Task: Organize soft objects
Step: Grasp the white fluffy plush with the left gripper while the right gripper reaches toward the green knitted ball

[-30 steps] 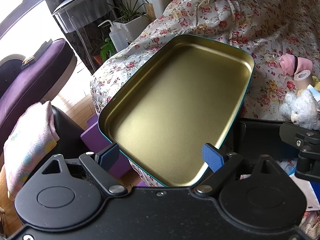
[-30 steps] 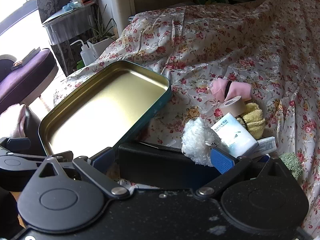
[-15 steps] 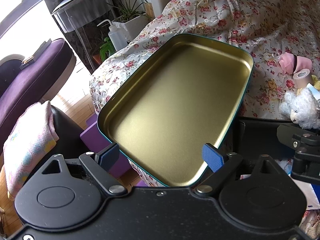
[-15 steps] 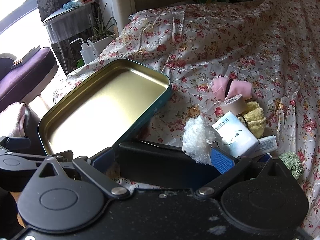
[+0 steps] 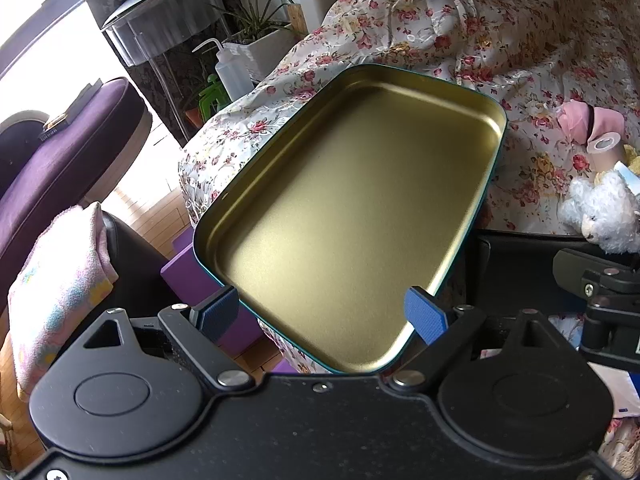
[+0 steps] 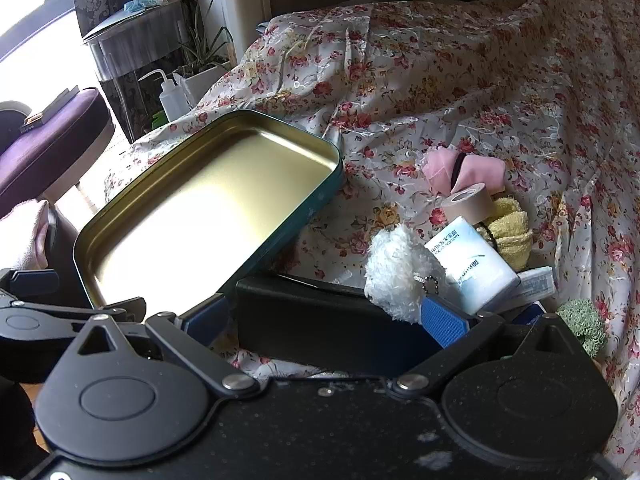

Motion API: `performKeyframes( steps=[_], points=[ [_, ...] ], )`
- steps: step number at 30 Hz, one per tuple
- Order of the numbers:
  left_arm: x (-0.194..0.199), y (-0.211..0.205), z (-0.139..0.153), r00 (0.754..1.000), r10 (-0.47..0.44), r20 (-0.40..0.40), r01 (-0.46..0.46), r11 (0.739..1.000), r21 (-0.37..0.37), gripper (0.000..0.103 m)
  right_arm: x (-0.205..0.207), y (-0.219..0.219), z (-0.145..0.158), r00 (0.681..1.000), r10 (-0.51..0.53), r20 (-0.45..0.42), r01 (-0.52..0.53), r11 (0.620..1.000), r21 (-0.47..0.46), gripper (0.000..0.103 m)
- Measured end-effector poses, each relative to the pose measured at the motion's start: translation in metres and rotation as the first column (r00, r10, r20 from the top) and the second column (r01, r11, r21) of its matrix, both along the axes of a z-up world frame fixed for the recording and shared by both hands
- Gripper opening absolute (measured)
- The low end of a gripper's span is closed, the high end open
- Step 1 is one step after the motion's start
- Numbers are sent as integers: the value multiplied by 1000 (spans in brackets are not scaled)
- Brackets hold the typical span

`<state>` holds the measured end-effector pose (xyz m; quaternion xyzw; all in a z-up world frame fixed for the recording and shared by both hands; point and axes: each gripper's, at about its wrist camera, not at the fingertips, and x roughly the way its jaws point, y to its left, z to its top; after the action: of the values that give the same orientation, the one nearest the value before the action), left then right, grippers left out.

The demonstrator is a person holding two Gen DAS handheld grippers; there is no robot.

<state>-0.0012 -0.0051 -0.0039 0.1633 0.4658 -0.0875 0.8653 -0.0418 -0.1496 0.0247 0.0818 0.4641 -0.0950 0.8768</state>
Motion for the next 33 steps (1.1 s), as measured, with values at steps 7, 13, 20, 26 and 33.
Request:
performKeyframes(
  steps=[7, 13, 20, 26, 33],
  points=[
    [-1, -1, 1, 1000, -8, 8, 8, 1000, -3, 87, -3, -4, 5, 1000, -11, 21, 11, 1000, 4, 103],
    [-5, -7, 5, 999, -38, 27, 38, 999, -13, 87, -10, -19, 24, 995, -54, 80, 53, 999, 9, 103],
    [-18, -22, 13, 990, -119, 80, 121, 992, -27, 87, -26, -80, 55, 961, -216, 171, 214, 976, 35, 103],
    [-28, -43, 20, 976, -204, 81, 210, 975, -77, 86, -45, -141, 65, 897, -398, 192, 397, 917, 43, 103],
    [-42, -80, 25, 939, -341, 47, 345, 929, -135, 87, -61, -183, 42, 842, -534, 73, 531, 845, 64, 103]
  ],
)
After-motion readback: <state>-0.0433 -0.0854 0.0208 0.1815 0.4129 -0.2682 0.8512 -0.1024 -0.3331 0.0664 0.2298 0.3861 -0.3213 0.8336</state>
